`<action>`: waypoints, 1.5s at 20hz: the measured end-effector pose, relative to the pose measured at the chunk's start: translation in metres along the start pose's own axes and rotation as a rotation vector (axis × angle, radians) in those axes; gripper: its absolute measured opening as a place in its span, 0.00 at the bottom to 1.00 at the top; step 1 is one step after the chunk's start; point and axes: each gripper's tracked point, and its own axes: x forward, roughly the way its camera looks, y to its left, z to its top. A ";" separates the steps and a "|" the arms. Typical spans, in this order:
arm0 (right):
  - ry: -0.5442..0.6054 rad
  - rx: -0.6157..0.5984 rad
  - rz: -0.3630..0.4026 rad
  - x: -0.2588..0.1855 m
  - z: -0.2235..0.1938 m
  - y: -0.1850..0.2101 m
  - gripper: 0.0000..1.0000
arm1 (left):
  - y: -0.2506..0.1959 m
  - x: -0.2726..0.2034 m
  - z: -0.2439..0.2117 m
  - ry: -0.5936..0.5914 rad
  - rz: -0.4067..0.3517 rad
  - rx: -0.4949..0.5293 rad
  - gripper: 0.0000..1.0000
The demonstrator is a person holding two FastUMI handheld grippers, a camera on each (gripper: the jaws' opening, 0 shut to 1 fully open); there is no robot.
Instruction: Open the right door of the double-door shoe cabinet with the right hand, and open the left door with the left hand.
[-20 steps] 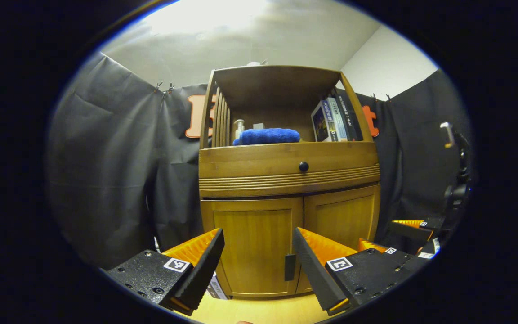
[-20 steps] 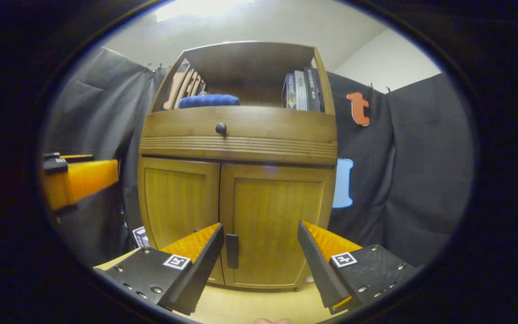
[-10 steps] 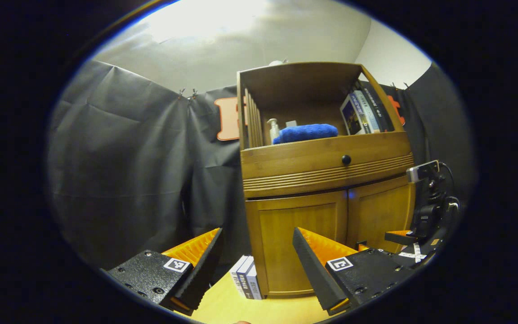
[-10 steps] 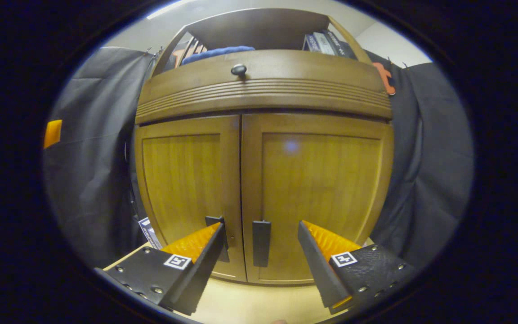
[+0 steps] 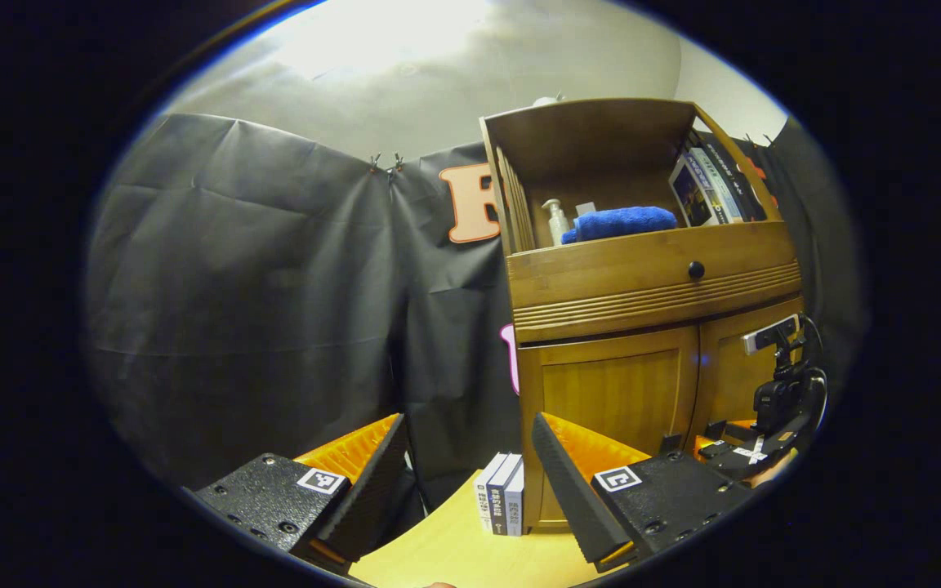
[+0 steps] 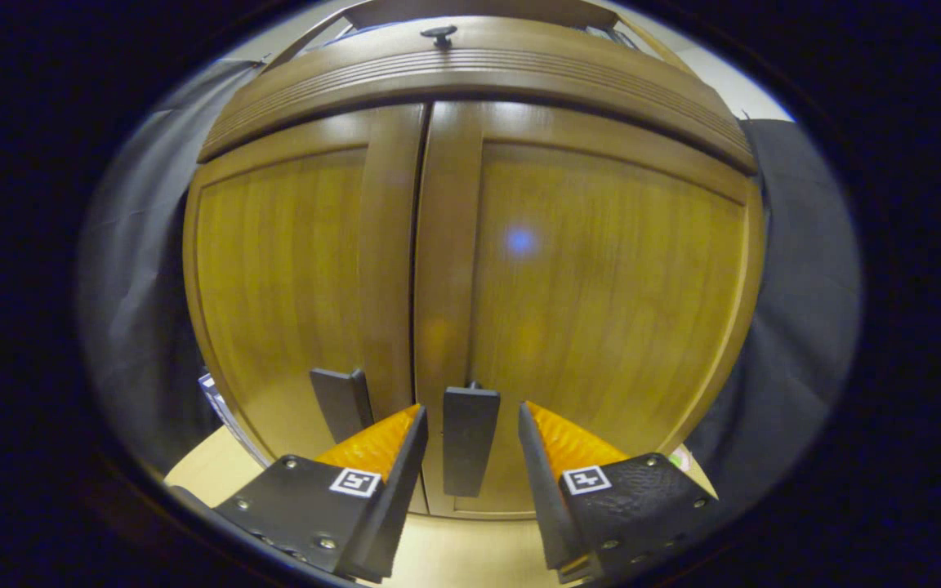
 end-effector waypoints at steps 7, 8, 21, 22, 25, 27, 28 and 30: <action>0.017 0.070 -0.057 0.002 -0.002 0.003 0.29 | 0.010 -0.007 -0.005 0.015 0.013 -0.013 0.94; 0.029 0.088 -0.054 0.002 -0.004 0.001 0.29 | 0.009 -0.008 -0.005 0.015 0.008 -0.017 0.94; 0.024 0.097 -0.036 -0.085 -0.028 -0.029 0.24 | -0.043 -0.026 -0.003 0.013 -0.168 -0.073 0.94; 0.025 0.097 -0.040 -0.089 -0.031 -0.032 0.24 | -0.049 -0.027 -0.002 0.013 -0.186 -0.073 0.94; 0.028 0.104 -0.054 -0.105 -0.035 -0.042 0.24 | -0.065 -0.031 0.000 0.006 -0.235 -0.071 0.94; 0.033 0.109 -0.063 -0.117 -0.038 -0.050 0.24 | -0.077 -0.033 0.001 0.004 -0.268 -0.077 0.94; 0.035 0.112 -0.067 -0.122 -0.041 -0.054 0.24 | -0.083 -0.034 0.002 0.004 -0.284 -0.082 0.94; 0.041 0.119 -0.077 -0.132 -0.042 -0.063 0.24 | -0.095 -0.036 0.002 0.004 -0.316 -0.090 0.94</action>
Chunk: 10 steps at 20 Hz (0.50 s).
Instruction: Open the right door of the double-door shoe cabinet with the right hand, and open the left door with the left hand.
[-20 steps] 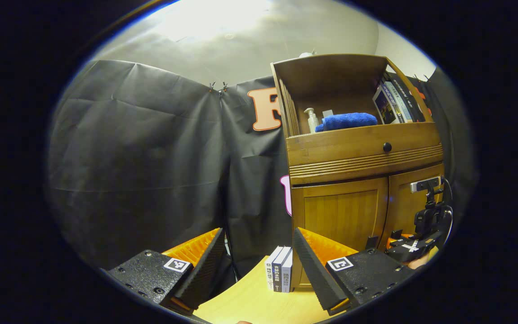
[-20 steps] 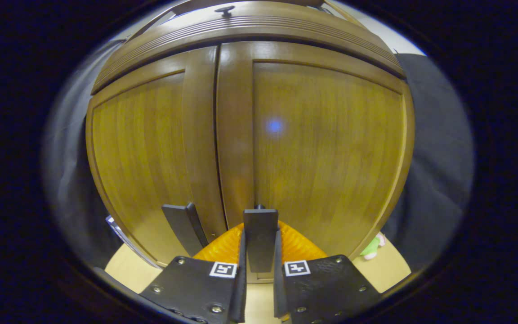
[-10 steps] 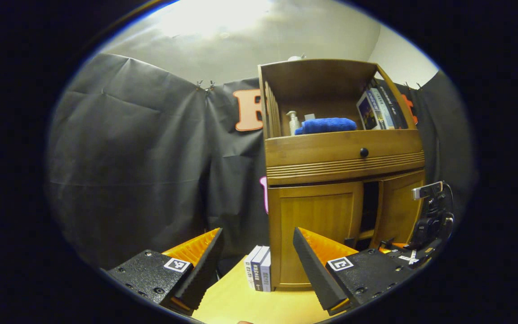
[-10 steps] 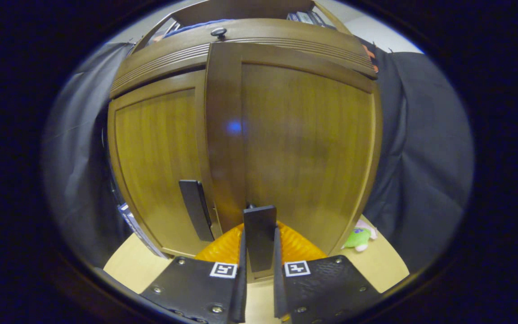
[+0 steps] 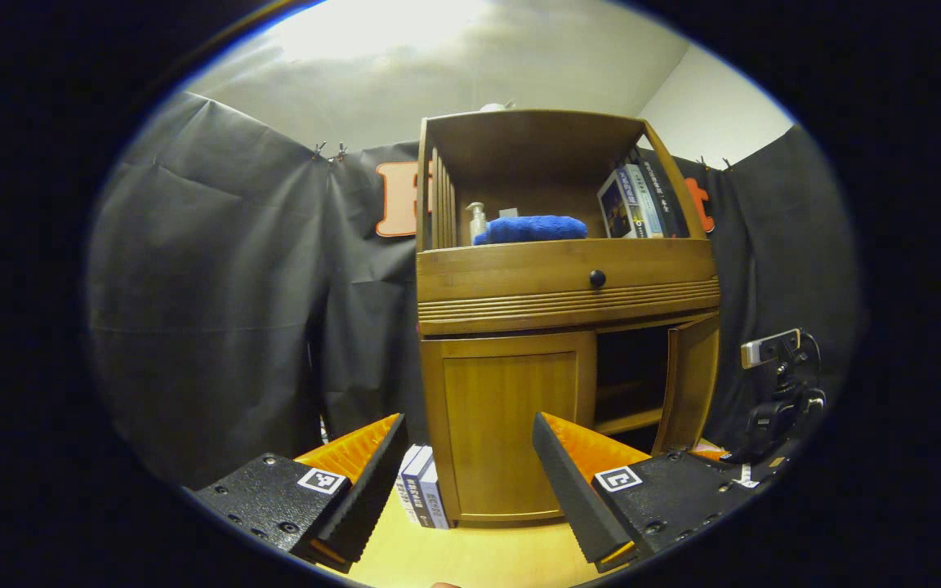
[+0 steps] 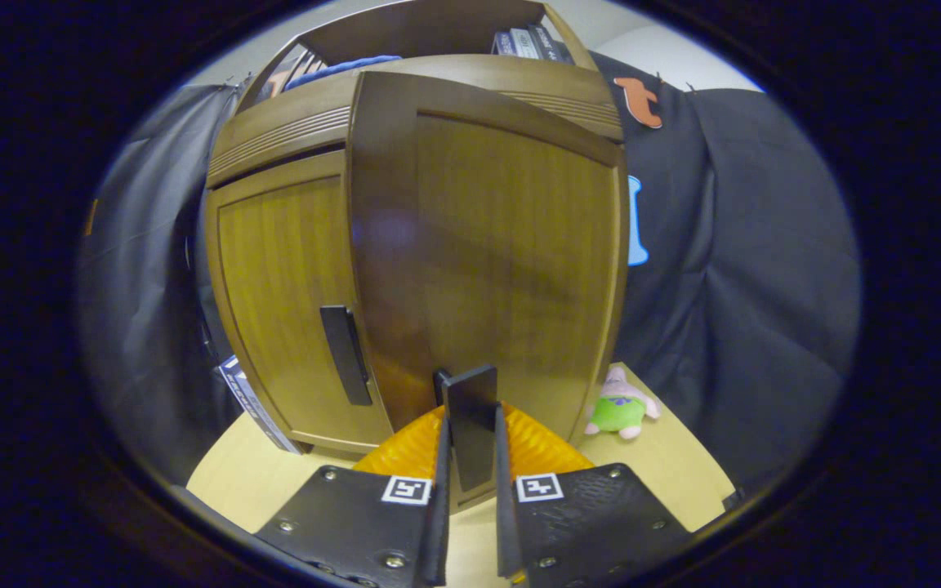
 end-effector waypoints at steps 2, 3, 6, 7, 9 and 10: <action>0.005 0.012 -0.014 -0.008 -0.002 -0.009 0.24 | -0.011 0.001 -0.001 0.002 -0.029 -0.004 0.94; 0.006 0.018 -0.021 -0.012 -0.003 -0.014 0.23 | -0.017 0.001 -0.002 0.003 -0.043 -0.005 0.94; 0.012 0.027 -0.042 -0.023 -0.007 -0.030 0.23 | -0.032 0.002 -0.005 0.008 -0.081 -0.016 0.94; 0.016 0.032 -0.049 -0.027 -0.008 -0.036 0.23 | -0.038 0.003 -0.005 0.010 -0.094 -0.020 0.94; 0.019 0.041 -0.063 -0.033 -0.009 -0.047 0.23 | -0.047 0.003 -0.007 0.014 -0.117 -0.028 0.94; 0.019 0.040 -0.070 -0.037 -0.011 -0.051 0.23 | -0.051 0.003 -0.008 0.017 -0.126 -0.031 0.95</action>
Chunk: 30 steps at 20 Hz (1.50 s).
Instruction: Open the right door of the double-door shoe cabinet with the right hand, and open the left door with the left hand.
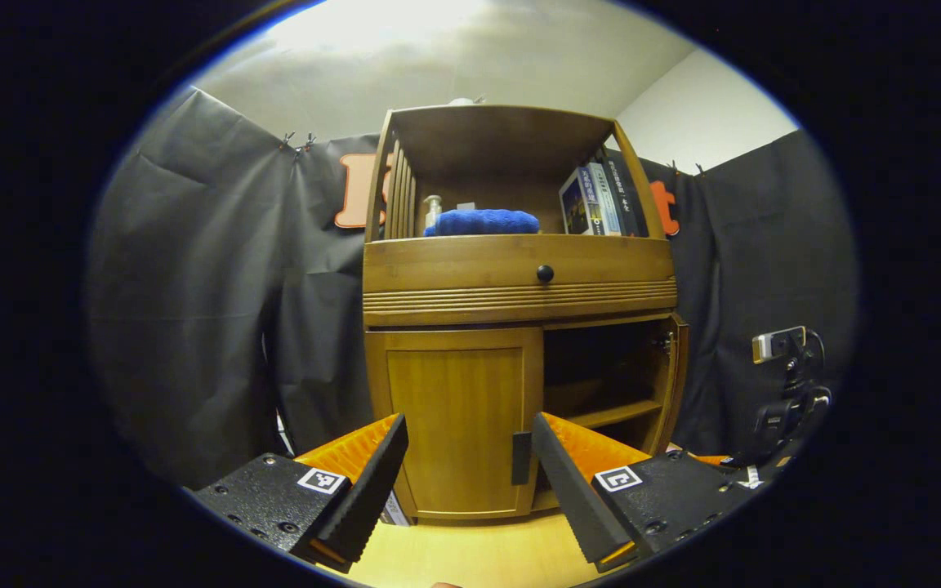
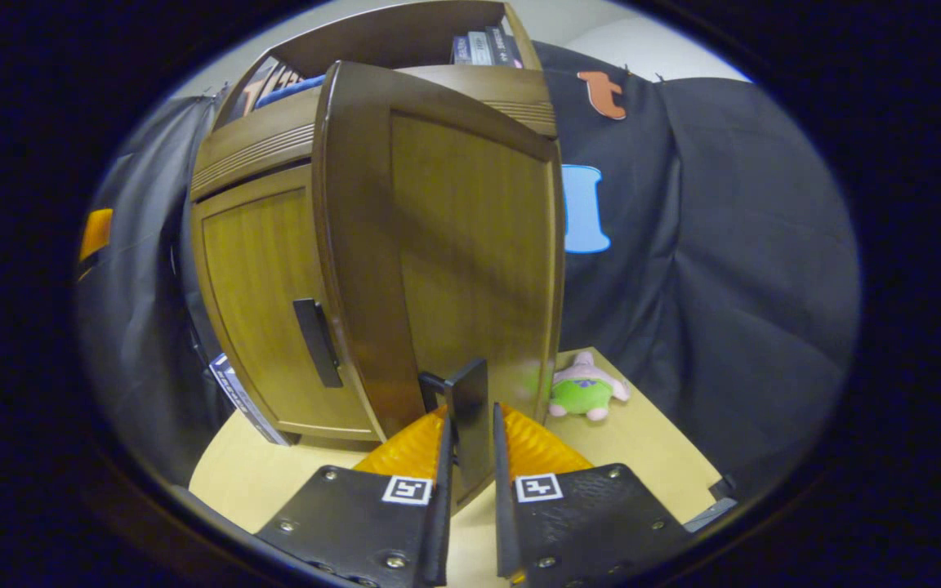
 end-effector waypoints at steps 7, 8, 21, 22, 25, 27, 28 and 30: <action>0.001 -0.007 -0.054 -0.011 0.000 -0.033 0.23 | -0.023 0.004 -0.007 0.016 -0.050 -0.021 0.95; 0.001 -0.008 -0.063 -0.013 -0.001 -0.037 0.23 | -0.025 0.005 -0.008 0.018 -0.055 -0.022 0.95; -0.002 0.005 -0.178 -0.028 -0.003 -0.103 0.10 | -0.054 0.025 -0.023 0.045 -0.123 -0.038 0.94; -0.009 0.002 -0.174 -0.029 -0.002 -0.105 0.10 | -0.055 0.026 -0.026 0.050 -0.125 -0.037 0.94; -0.037 -0.015 -0.180 -0.034 0.004 -0.113 0.10 | -0.059 0.035 -0.034 0.066 -0.134 -0.043 0.94; -0.049 -0.024 -0.202 -0.037 0.007 -0.119 0.10 | -0.062 0.040 -0.040 0.072 -0.142 -0.042 0.94; -0.052 -0.027 -0.215 -0.038 0.008 -0.126 0.10 | -0.063 0.044 -0.044 0.075 -0.146 -0.038 0.94; -0.056 -0.022 -0.238 -0.040 0.012 -0.137 0.10 | -0.067 0.053 -0.050 0.082 -0.152 -0.028 0.94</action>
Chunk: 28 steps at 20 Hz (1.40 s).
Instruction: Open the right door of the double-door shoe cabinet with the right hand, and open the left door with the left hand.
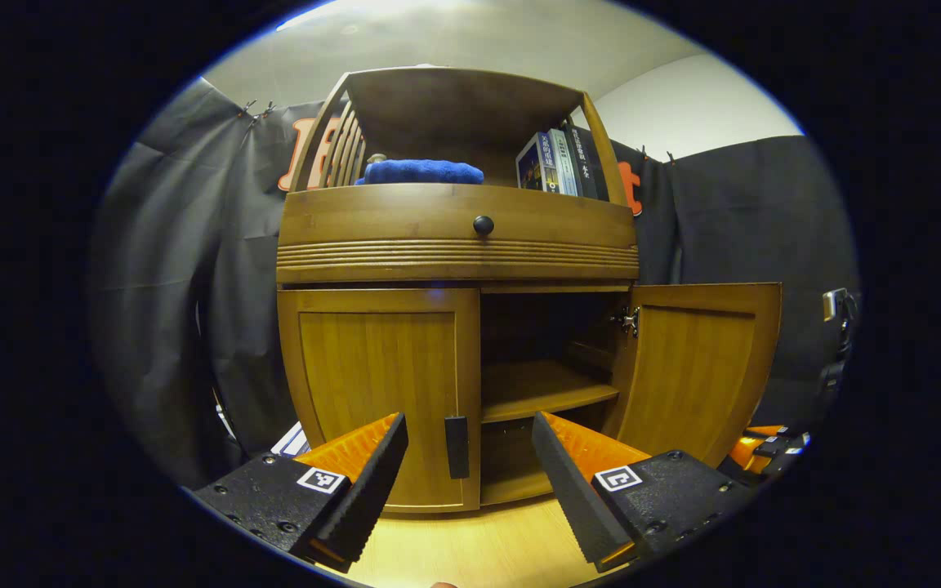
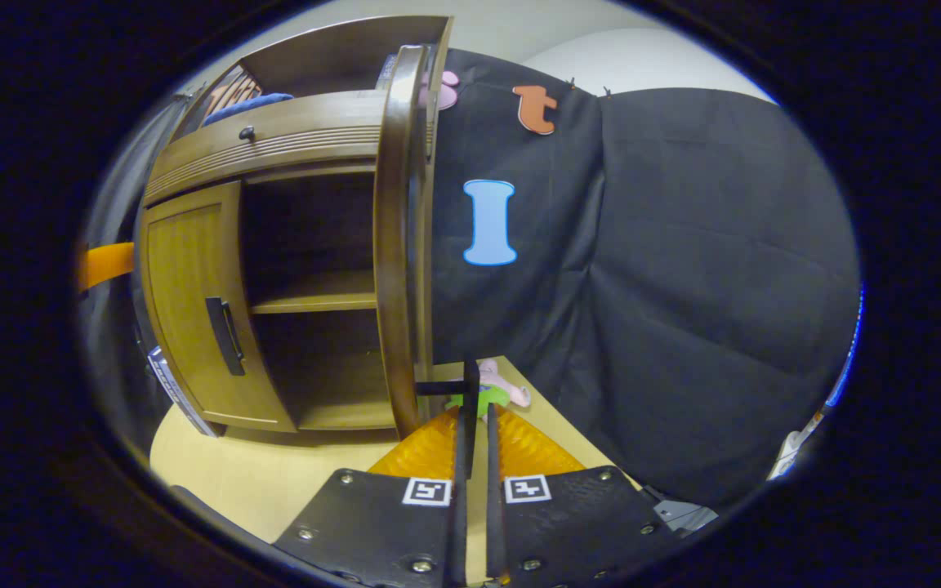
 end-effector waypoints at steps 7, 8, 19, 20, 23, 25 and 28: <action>-0.015 -0.003 -0.094 -0.002 0.008 -0.033 0.10 | 0.001 0.040 -0.029 0.054 0.001 -0.004 0.95; -0.017 -0.001 -0.107 -0.003 0.009 -0.039 0.10 | 0.003 0.046 -0.034 0.061 0.004 -0.002 0.95; -0.052 0.001 -0.162 -0.011 0.023 -0.062 0.09 | 0.016 0.129 -0.086 0.159 0.049 -0.001 0.88; -0.048 0.005 -0.178 -0.013 0.020 -0.072 0.09 | 0.018 0.134 -0.091 0.168 0.055 0.002 0.88; -0.032 0.029 -0.218 -0.016 0.013 -0.089 0.09 | 0.020 0.150 -0.103 0.189 0.066 0.012 0.86; -0.025 0.043 -0.238 -0.017 0.012 -0.096 0.09 | 0.021 0.160 -0.112 0.206 0.068 0.005 0.84; -0.017 0.047 -0.248 -0.017 0.010 -0.100 0.10 | 0.022 0.171 -0.121 0.221 0.073 0.004 0.75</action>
